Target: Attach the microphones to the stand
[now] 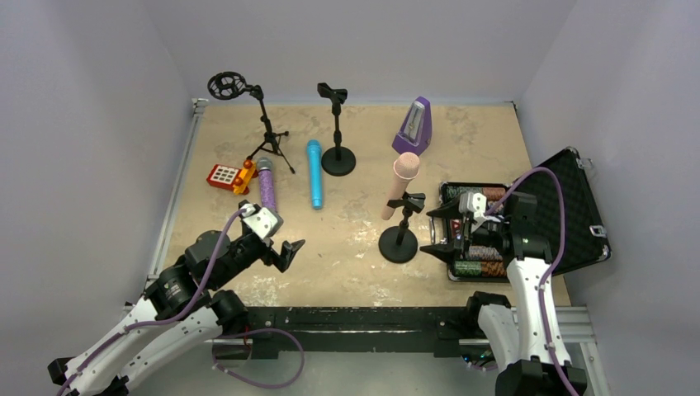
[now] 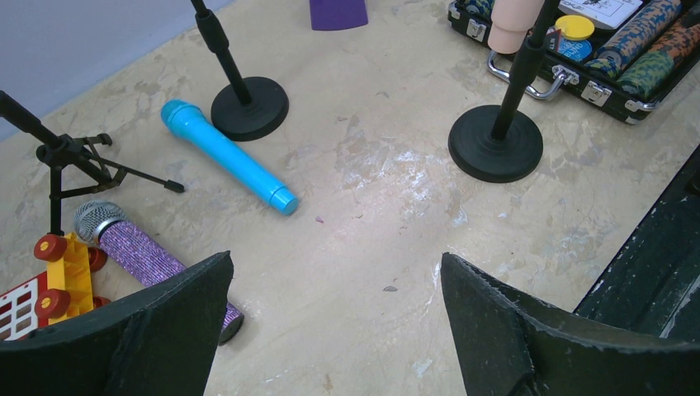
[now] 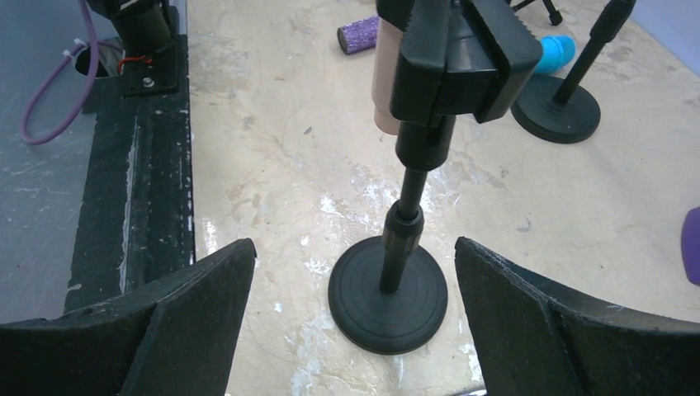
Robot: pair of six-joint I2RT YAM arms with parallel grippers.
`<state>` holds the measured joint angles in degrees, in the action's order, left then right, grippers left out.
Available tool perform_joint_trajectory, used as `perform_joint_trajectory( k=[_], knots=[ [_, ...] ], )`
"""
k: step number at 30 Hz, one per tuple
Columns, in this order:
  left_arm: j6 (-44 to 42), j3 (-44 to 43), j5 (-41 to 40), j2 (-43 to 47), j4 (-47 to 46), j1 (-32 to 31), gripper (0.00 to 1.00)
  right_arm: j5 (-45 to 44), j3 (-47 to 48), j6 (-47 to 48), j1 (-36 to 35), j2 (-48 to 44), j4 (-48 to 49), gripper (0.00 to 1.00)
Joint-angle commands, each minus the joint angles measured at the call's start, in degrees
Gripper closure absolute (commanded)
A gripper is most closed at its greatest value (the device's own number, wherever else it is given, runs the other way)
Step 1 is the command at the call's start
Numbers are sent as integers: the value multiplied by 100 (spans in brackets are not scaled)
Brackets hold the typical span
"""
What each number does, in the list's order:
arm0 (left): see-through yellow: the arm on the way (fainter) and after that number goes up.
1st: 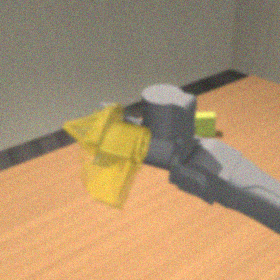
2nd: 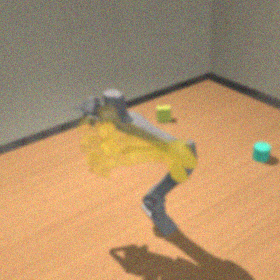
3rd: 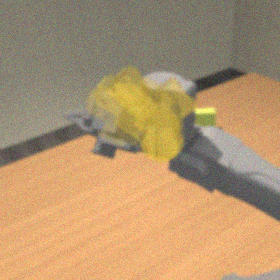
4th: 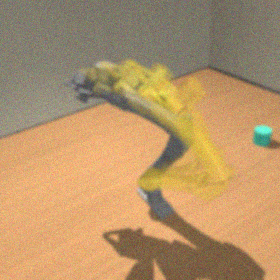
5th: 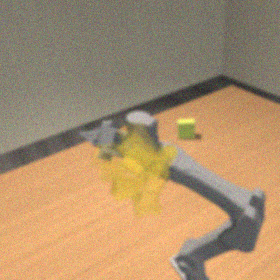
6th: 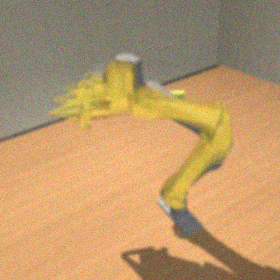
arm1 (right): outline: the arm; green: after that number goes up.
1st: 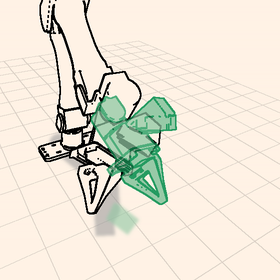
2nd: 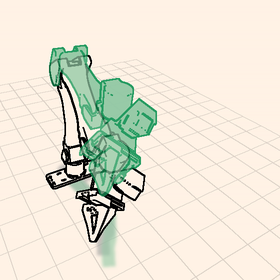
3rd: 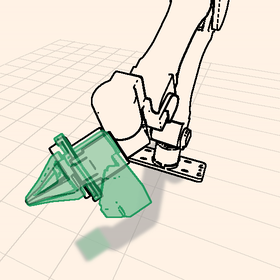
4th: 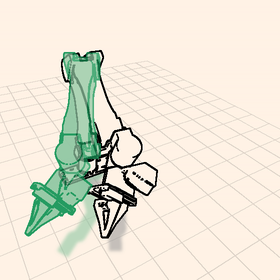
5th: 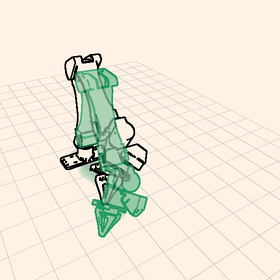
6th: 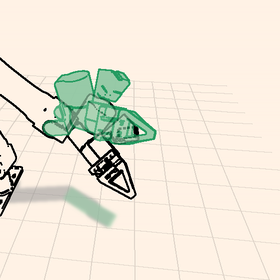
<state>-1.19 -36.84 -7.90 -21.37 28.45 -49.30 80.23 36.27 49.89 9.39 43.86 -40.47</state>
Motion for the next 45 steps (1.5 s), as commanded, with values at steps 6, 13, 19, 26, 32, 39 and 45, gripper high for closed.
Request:
perform_joint_trajectory(
  k=[6,13,19,26,32,39,45],
  knots=[
    [-109,-16,33,-32,-78,-10,1,25,-41,-704,-13,242,1266,10],
    [-118,-16,-4,-53,-50,-10,1,-338,354,-841,-652,975,1801,12],
    [-131,1,-53,-48,-43,-12,1,-322,514,-1383,-1257,1321,2457,14],
    [-136,1,-78,-90,-33,-10,1,-11,757,-1800,-1432,1674,2838,22],
    [-144,10,-106,-105,-40,-10,1,166,775,-2551,-1492,1898,3549,47],
    [-153,18,-106,-122,-41,-10,1,120,866,-2507,-1485,2106,3628,90],
    [-164,19,-130,-127,-46,-10,1,-133,1597,-2378,-1478,2531,3743,94]
  ],
)
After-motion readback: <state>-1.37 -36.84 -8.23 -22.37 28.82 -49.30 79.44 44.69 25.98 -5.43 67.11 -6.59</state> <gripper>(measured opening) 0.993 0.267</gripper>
